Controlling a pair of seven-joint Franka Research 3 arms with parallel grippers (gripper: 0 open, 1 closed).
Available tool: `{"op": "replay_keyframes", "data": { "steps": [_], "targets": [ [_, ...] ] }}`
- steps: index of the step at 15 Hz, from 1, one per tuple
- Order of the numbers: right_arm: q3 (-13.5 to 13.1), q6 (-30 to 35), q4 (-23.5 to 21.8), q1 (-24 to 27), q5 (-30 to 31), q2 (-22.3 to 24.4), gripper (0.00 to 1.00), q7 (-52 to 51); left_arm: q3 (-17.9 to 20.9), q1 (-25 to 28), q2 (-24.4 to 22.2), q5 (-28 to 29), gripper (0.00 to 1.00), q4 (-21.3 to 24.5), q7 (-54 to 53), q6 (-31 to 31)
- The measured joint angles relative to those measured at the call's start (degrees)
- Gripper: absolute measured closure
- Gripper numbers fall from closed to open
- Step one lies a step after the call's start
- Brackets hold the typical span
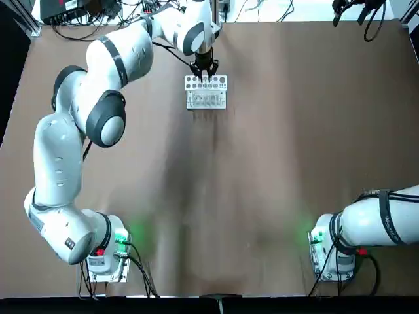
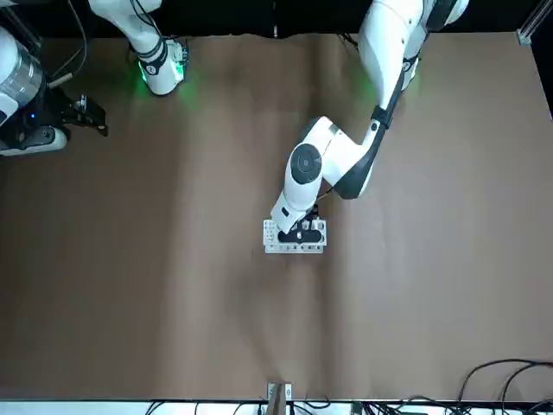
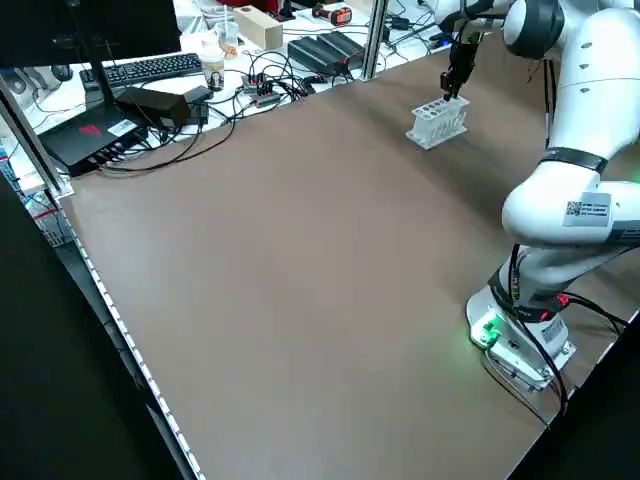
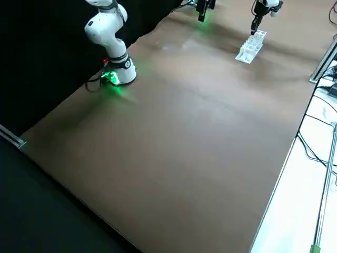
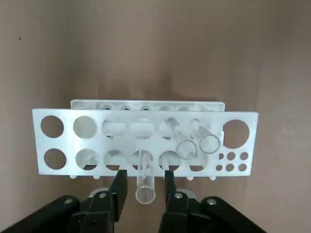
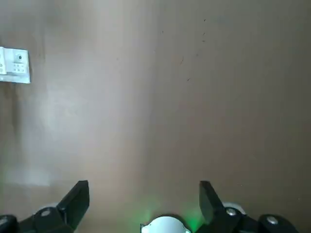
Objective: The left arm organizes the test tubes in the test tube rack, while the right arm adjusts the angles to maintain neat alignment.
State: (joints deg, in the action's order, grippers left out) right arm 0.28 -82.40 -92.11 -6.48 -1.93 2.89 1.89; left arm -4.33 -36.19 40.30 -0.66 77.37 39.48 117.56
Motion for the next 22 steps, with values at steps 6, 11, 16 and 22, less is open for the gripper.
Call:
{"op": "replay_keyframes", "data": {
  "steps": [6, 11, 16, 22],
  "targets": [
    [0.0, 0.0, 0.0, 0.0, 0.0, 0.0, 0.00, 0.0, 0.0, 0.0, 0.3, 0.0, 0.62, 0.0, 0.0, 0.0],
    [0.0, 0.0, 0.0, 0.0, 0.0, 0.0, 0.00, 0.0, 0.0, 0.0, 0.4, 0.0, 0.63, 0.0, 0.0, -0.4],
    [0.0, 0.0, 0.0, 0.0, 0.0, 0.0, 0.00, 0.0, 0.0, 0.0, 0.5, 0.0, 0.66, 0.0, 0.0, -0.6],
    [0.1, 0.0, 0.0, 0.0, 0.0, 0.0, 0.00, 0.0, 0.0, 0.0, 0.5, 0.0, 0.66, 0.0, 0.0, -1.5]
  ]
}}
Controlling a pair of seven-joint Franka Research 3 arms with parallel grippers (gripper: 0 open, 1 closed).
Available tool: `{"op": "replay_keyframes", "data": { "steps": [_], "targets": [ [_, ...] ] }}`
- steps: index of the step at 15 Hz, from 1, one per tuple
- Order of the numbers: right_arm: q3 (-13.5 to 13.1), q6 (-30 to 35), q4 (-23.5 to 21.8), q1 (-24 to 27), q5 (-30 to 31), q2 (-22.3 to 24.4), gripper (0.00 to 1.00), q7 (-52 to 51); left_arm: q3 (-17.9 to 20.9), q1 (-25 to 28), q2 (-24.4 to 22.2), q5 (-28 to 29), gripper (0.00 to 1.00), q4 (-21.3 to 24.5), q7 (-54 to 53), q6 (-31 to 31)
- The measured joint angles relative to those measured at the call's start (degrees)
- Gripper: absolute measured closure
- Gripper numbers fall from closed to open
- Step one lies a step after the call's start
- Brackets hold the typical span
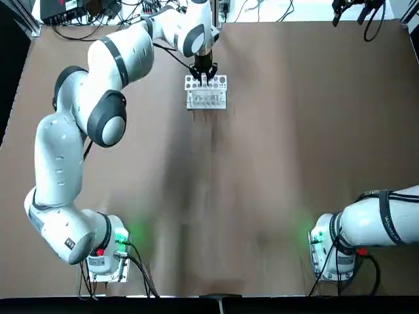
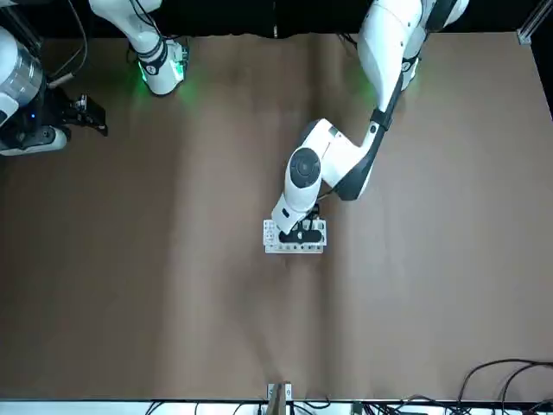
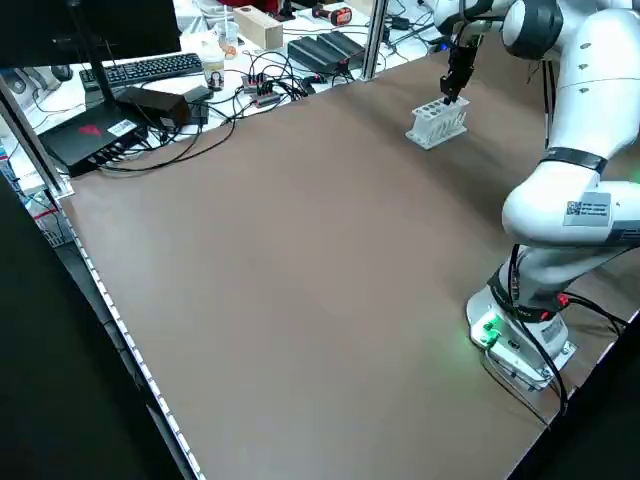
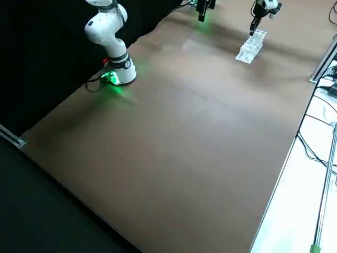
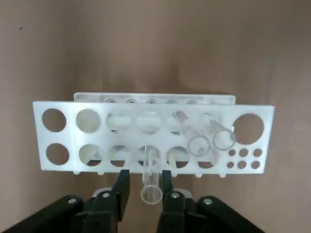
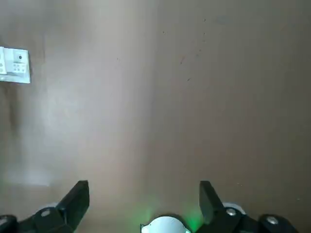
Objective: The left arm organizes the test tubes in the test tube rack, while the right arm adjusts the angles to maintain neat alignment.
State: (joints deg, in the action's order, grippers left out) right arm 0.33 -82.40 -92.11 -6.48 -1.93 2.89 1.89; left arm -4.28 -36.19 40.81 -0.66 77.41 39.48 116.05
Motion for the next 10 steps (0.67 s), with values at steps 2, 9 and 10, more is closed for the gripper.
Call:
{"op": "replay_keyframes", "data": {
  "steps": [2, 9, 10],
  "targets": [
    [0.0, 0.0, 0.0, 0.0, 0.0, 0.0, 0.00, 0.0, 0.0, 0.0, 0.0, 0.0, 0.66, 0.0, 0.0, -0.7],
    [0.0, 0.0, 0.0, 0.0, 0.0, 0.0, 0.00, 0.0, 0.0, -0.5, 0.0, 0.0, 0.66, 0.0, 0.0, -0.8],
    [0.0, 0.0, 0.0, 0.0, 0.0, 0.0, 0.00, 0.0, 0.0, -0.5, 0.0, 0.0, 0.67, 0.0, 0.0, -0.8]
  ]
}}
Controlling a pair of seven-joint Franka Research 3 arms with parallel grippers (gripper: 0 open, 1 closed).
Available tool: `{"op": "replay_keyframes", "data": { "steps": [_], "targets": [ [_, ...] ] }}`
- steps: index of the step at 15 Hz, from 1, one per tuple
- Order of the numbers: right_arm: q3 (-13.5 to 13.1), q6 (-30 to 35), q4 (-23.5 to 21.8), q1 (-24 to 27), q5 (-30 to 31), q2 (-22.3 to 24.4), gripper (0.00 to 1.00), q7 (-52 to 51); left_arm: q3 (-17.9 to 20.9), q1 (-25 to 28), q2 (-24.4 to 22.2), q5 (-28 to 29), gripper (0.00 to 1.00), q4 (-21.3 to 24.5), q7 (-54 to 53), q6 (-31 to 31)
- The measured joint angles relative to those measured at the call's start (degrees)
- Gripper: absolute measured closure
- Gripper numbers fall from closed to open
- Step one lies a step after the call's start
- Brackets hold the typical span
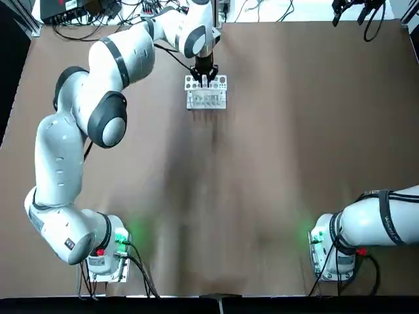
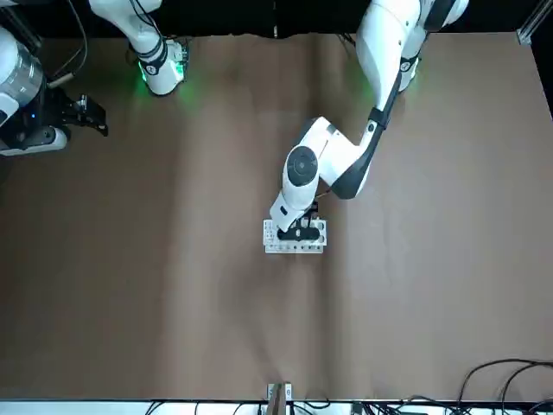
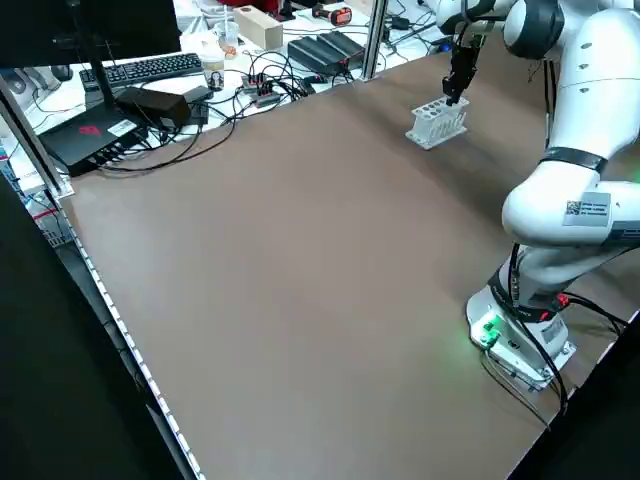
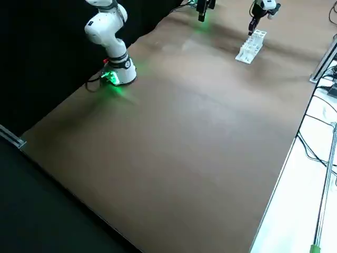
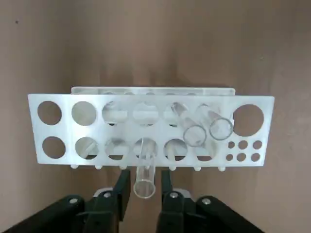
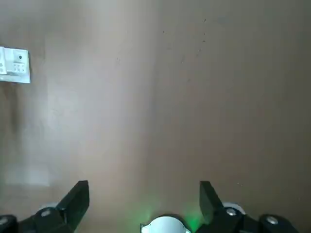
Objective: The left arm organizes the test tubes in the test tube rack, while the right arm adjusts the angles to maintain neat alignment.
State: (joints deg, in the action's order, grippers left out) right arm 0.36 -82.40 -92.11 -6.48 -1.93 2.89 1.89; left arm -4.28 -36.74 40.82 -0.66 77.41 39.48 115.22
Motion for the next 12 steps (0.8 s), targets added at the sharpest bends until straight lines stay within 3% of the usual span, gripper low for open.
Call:
{"op": "replay_keyframes", "data": {
  "steps": [12],
  "targets": [
    [0.0, 0.0, 0.0, 0.0, 0.0, 0.0, 0.00, 0.0, 0.1, 0.0, 0.0, 0.0, 0.69, 0.0, -0.1, 0.0]
  ]
}}
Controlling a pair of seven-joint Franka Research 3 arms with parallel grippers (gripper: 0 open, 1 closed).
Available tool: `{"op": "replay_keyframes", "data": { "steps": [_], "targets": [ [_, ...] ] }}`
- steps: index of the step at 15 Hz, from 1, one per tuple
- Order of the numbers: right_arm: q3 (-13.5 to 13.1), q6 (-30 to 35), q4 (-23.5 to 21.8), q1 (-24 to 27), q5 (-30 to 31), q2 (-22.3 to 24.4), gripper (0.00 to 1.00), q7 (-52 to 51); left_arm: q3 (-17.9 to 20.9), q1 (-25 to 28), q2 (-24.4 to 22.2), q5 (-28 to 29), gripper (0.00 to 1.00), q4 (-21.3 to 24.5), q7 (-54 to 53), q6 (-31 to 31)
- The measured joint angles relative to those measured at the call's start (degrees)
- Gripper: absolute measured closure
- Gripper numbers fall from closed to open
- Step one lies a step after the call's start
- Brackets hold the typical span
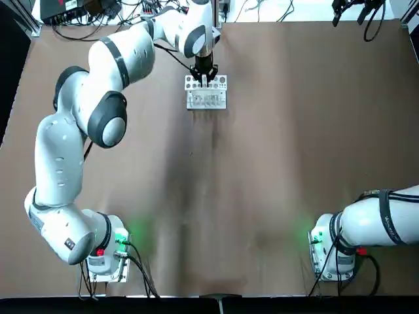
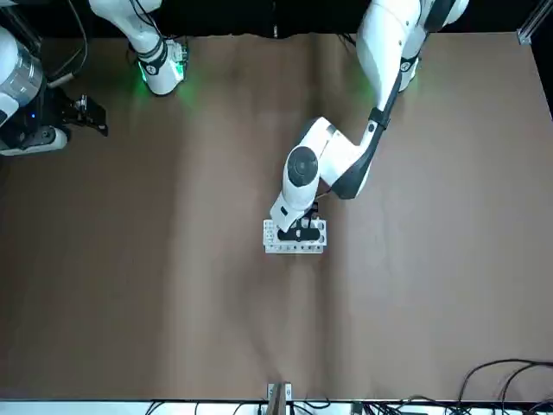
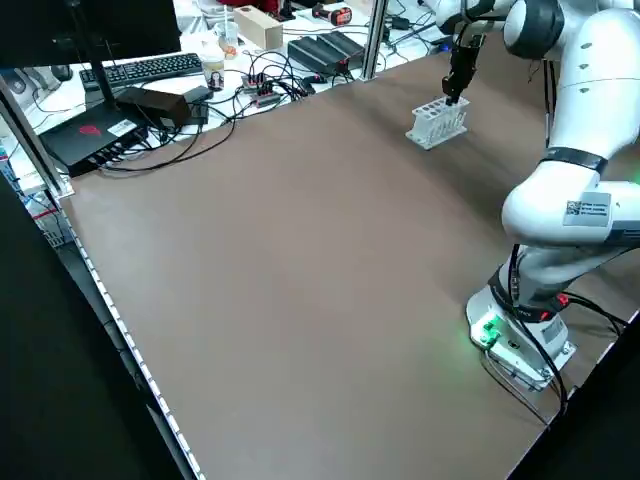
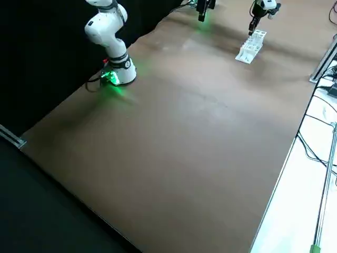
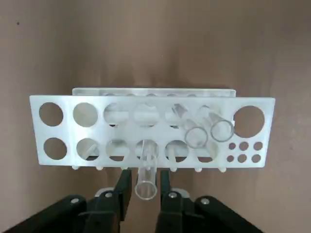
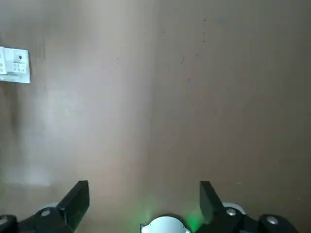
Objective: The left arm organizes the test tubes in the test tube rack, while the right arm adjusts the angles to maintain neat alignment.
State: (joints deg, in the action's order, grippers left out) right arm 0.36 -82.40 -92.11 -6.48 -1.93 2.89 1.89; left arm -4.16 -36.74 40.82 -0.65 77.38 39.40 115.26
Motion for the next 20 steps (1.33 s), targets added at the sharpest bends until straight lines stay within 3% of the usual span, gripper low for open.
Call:
{"op": "replay_keyframes", "data": {
  "steps": [15, 20],
  "targets": [
    [0.0, 0.0, 0.0, 0.0, 0.0, 0.0, 0.00, 0.0, 0.1, 0.0, 0.0, 0.0, 0.69, 0.0, -0.3, 0.5],
    [0.0, 0.0, 0.0, 0.0, 0.0, 0.0, 0.00, 0.0, 0.1, 0.0, 0.1, 0.0, 0.74, 0.0, -0.3, 0.5]
  ]
}}
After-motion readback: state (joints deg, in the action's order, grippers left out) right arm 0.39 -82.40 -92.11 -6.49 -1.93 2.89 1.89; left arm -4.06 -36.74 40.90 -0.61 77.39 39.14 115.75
